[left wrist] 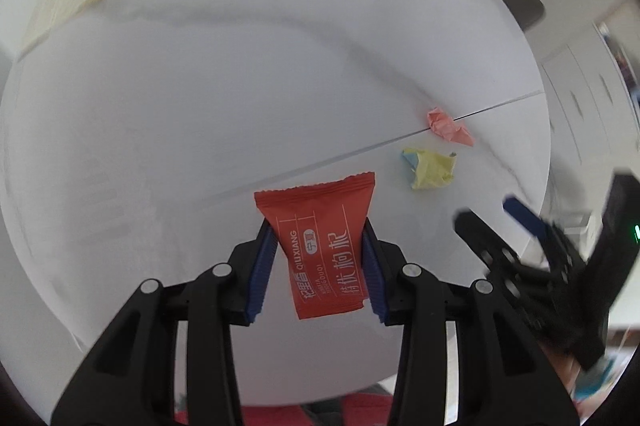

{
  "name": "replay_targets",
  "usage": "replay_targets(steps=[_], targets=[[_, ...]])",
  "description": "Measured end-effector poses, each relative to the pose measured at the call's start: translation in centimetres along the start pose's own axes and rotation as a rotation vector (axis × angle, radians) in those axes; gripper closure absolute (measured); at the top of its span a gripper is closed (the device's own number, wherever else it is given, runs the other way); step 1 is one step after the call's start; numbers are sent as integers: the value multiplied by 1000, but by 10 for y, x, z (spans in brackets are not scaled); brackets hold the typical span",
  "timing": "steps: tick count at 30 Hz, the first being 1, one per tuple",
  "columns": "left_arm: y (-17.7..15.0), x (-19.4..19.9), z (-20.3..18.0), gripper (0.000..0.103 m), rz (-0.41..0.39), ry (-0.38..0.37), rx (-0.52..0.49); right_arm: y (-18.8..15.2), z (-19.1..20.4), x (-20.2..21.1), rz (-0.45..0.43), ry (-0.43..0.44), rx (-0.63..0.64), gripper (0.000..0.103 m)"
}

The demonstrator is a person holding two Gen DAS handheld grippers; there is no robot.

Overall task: Collect trash
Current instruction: 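Grasp the yellow crumpled paper with the right tool while the left tool lifts the packet, then carry the packet and yellow paper over the bin and open both tools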

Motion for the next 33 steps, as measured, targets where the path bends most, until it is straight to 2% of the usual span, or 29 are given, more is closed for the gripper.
replay_targets(steps=[2,6,9,11,17,20,25,30,33], targets=[[1,2,-2,63,-11,-10,-117,6,5,-22,-2,-45,-8,7],[21,-9,17,63,2,-57,-249,7,5,-51,30,-94,-28,14],[24,-8,16,63,20,-85,-288,9,5,-62,36,-165,0,25],[26,-10,17,63,27,-101,-313,11,6,-63,40,-194,20,42],[23,-2,14,63,26,-124,-360,9,9,-51,37,-219,13,49],[14,6,7,63,20,-130,-393,6,8,-21,-6,-211,-33,49],[-10,24,-32,63,8,-179,-472,-15,-13,62,-109,-221,-146,49],[-59,33,-104,63,31,-273,-581,-71,-64,150,-145,-295,-239,49],[-106,30,-165,62,116,-378,-649,-109,-95,196,-151,-358,-261,49]])
Point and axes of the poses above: each gripper's, at about its wrist camera, not at the fingertips, and x roughly against the way its jaws point, z to its left, y to its top, the point moved 5 cm from there along -x, roughly the way its jaws point, and after that the axes turned 5 degrees about -z, right-handed, at the moved point
